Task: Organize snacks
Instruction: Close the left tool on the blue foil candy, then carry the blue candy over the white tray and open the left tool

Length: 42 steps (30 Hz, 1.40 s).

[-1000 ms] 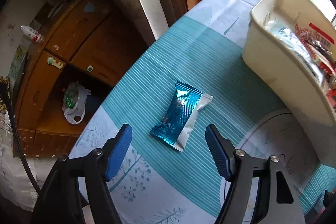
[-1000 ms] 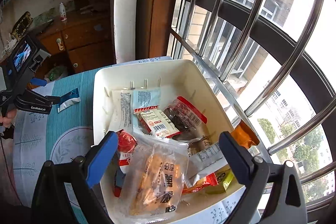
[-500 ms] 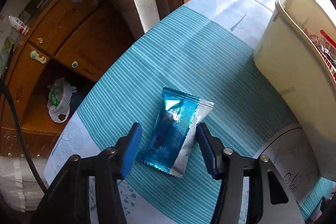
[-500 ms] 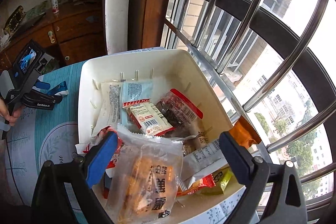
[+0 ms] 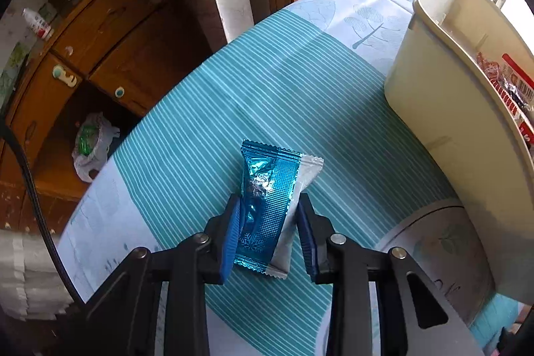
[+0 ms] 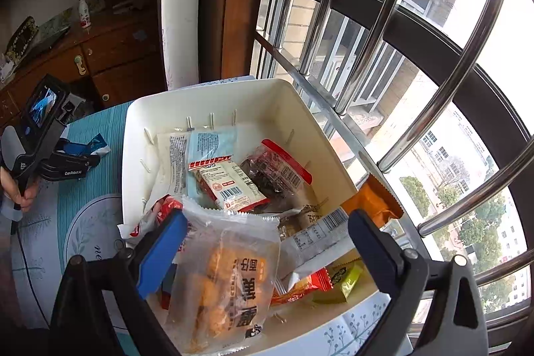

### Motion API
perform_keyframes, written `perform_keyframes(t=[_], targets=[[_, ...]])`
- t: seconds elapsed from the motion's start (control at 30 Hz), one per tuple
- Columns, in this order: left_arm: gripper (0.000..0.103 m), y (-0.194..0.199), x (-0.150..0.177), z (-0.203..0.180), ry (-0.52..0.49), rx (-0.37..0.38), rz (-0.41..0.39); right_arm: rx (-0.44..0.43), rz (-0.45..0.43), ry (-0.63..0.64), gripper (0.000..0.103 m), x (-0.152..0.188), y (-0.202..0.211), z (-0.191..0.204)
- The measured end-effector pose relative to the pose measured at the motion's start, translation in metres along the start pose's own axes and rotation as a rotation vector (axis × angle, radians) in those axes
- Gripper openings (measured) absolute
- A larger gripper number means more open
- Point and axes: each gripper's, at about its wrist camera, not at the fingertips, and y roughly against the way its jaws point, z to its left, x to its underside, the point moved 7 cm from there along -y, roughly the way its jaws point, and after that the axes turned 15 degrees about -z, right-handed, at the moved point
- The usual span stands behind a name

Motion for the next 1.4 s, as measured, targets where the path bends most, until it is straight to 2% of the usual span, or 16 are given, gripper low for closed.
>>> perform_keyframes(t=[0.33,0.5,0.77,1.1,1.23,1.4], targets=[[0.030,0.062,0.018,-0.023,0.146,0.011,-0.031,0.019,-0.038,-0.050,0.098,0.003,0.026,-0.026],[0.030,0.102,0.024,-0.045,0.186,0.044,-0.054,0.023,-0.060,-0.071,0.098,0.007,0.042,-0.043],[0.030,0.161,0.001,-0.080,0.230,0.064,-0.135,0.000,-0.077,-0.088,0.098,0.017,0.060,-0.064],[0.030,0.192,-0.042,-0.136,0.338,0.104,-0.218,-0.125,-0.026,-0.044,0.098,0.038,0.061,-0.081],[0.030,0.190,-0.056,-0.157,0.391,0.129,-0.238,-0.231,-0.004,-0.013,0.098,0.044,0.062,-0.080],[0.031,0.190,-0.074,-0.178,0.454,0.161,-0.263,-0.317,0.009,0.061,0.098,0.047,0.063,-0.080]])
